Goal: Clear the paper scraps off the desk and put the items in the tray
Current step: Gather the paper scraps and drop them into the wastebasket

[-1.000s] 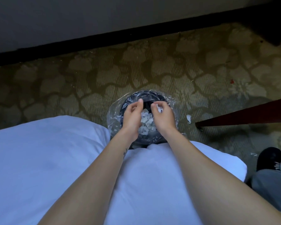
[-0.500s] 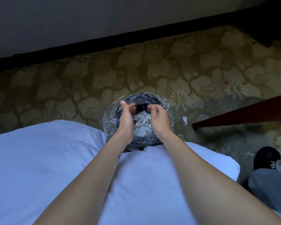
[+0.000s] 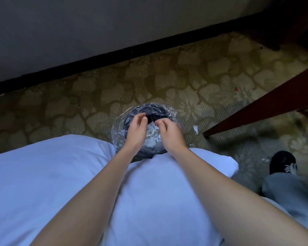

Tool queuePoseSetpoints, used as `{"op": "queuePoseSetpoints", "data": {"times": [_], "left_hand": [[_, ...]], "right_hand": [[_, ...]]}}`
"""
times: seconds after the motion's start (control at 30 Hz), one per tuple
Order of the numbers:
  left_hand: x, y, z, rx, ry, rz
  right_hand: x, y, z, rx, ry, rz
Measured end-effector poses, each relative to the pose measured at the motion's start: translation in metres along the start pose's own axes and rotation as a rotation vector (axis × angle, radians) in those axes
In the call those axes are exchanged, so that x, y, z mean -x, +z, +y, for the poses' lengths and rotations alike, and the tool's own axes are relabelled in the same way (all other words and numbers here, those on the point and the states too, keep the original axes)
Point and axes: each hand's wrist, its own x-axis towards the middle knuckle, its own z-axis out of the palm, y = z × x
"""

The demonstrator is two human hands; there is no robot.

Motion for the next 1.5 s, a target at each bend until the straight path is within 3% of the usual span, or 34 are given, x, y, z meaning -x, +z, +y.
{"op": "queuePoseSetpoints", "data": {"times": [0.17,0.5,0.67,1.13,1.5], "left_hand": [[0.036,-0.012,0.024,-0.080,0.069,-0.019],[0.122,-0.047,0.091,-0.327,0.402,-0.052],[0.170,-0.031,0.146,-0.381,0.654,-0.068],[0.300,0.034,0.274,-0.250,1.153,-0.116],[0.390,0.159,0.328,-0.262,1.411,-0.356]], "right_hand": [[0.034,-0.028,-0.019,0.425,-0.279,-0.008],[0.128,-0.092,-0.063,0.416,-0.472,0.115],[0.180,-0.147,-0.084,0.557,-0.612,0.191],[0.320,-0.307,-0.117,0.675,-0.673,0.574],[0.415,-0.433,-0.041,0.750,-0.464,0.851]]}}
